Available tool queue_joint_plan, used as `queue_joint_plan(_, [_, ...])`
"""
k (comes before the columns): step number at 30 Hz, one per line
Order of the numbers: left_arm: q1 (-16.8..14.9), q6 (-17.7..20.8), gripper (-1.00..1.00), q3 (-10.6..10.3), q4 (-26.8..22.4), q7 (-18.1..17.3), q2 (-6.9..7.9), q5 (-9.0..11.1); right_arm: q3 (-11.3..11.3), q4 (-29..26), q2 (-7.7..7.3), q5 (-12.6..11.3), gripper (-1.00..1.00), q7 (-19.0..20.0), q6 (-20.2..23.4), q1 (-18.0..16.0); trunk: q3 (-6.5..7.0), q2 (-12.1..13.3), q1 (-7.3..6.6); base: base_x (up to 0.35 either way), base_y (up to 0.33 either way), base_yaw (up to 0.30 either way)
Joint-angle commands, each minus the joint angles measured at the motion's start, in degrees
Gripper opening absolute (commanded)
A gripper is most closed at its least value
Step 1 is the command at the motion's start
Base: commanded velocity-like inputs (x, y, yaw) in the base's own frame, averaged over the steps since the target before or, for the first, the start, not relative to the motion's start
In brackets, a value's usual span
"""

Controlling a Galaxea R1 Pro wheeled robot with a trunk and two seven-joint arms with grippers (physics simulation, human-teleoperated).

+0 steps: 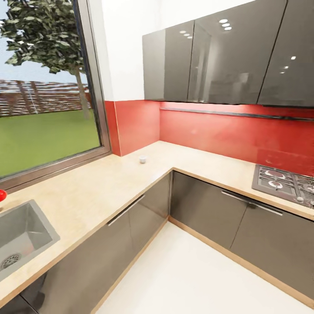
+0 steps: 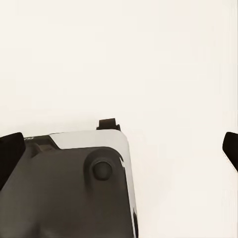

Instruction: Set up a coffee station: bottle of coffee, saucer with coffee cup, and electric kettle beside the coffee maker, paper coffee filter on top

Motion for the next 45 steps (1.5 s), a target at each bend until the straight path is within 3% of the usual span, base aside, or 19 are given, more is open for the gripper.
queue_joint_plan(1, [-0.05,0.19,1.0,0.46,0.07,-0.24,0.1,-0.64,-0.18,0.06,0.01,-0.47,1.0,0.04,-0.23,-0.05,-0.13,-0.12,0.04,0.054,-0.278,0.0])
queue_joint_plan(10, [-0.05,10.94,1.0,0.48,1.25,-0.17,0.18,-0.88,-0.1,0.14,0.09,-0.47,1.0,0.11,-0.23,-0.05,-0.13,-0.12,0.04,0.118,-0.282,0.0])
queue_joint_plan(17, [-0.05,11.83,1.0,0.93,1.33,0.16,0.01,-0.89,-0.15,0.15,0.18,-0.5,1.0,0.11,-0.23,-0.05,-0.13,-0.12,0.04,0.188,-0.289,0.0])
queue_joint_plan(25, [-0.05,13.23,1.0,0.81,2.98,6.83,-0.05,-0.75,-0.17,0.15,0.18,-0.48,1.0,0.11,-0.21,-0.05,-0.13,-0.12,0.04,0.199,-0.288,0.0])
queue_joint_plan(37, [-0.05,14.95,1.0,0.54,5.73,8.89,-0.22,-0.97,-0.09,0.4,0.1,-0.41,1.0,0.11,-0.18,-0.05,-0.13,-0.12,0.04,0.199,-0.287,0.004])
queue_joint_plan(45, [-0.05,14.96,1.0,0.55,6.02,9.78,-0.55,-0.97,-0.04,0.47,0.1,-0.38,1.0,0.1,-0.16,-0.05,-0.13,-0.12,0.04,0.15,-0.299,0.226])
